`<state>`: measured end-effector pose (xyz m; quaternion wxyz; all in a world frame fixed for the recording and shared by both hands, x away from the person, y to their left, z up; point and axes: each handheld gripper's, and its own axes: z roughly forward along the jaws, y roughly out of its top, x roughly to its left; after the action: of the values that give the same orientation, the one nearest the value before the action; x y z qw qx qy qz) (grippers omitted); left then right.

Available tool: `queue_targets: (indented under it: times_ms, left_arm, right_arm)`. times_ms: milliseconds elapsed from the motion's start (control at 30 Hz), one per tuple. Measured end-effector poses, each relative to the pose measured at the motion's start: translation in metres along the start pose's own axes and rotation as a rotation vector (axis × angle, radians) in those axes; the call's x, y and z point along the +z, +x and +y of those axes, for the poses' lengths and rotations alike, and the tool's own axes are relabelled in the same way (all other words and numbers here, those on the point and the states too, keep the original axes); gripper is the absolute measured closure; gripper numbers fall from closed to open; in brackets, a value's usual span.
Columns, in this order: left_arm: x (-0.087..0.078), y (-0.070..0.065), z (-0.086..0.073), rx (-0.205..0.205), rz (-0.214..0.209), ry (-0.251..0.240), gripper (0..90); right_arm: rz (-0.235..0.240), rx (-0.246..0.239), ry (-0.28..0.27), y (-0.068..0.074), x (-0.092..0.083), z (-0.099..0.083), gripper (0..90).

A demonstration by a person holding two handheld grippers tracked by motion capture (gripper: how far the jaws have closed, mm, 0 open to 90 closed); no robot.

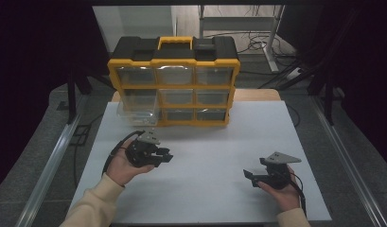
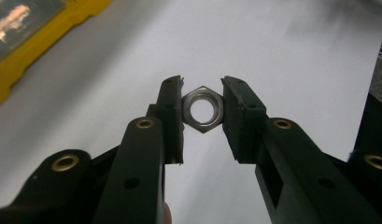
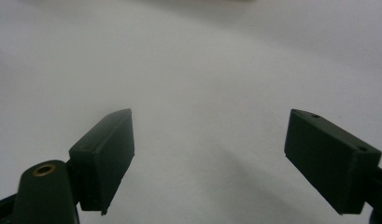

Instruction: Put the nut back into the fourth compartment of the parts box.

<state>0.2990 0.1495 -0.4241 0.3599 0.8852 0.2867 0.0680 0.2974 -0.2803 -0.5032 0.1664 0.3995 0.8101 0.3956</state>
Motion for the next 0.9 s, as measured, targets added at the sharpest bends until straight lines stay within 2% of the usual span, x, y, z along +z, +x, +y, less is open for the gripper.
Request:
queue_targets:
  times_ms: [233, 900]
  left_arm:
    - [-0.015, 0.005, 0.004, -0.003, 0.021, -0.015, 69.9]
    - [-0.035, 0.013, 0.009, -0.007, 0.059, -0.032, 69.9]
  right_arm:
    - [-0.001, -0.004, 0.002, 0.000, 0.000, 0.000, 16.7]
    - [-0.005, -0.004, 0.002, 0.000, 0.000, 0.000, 16.7]
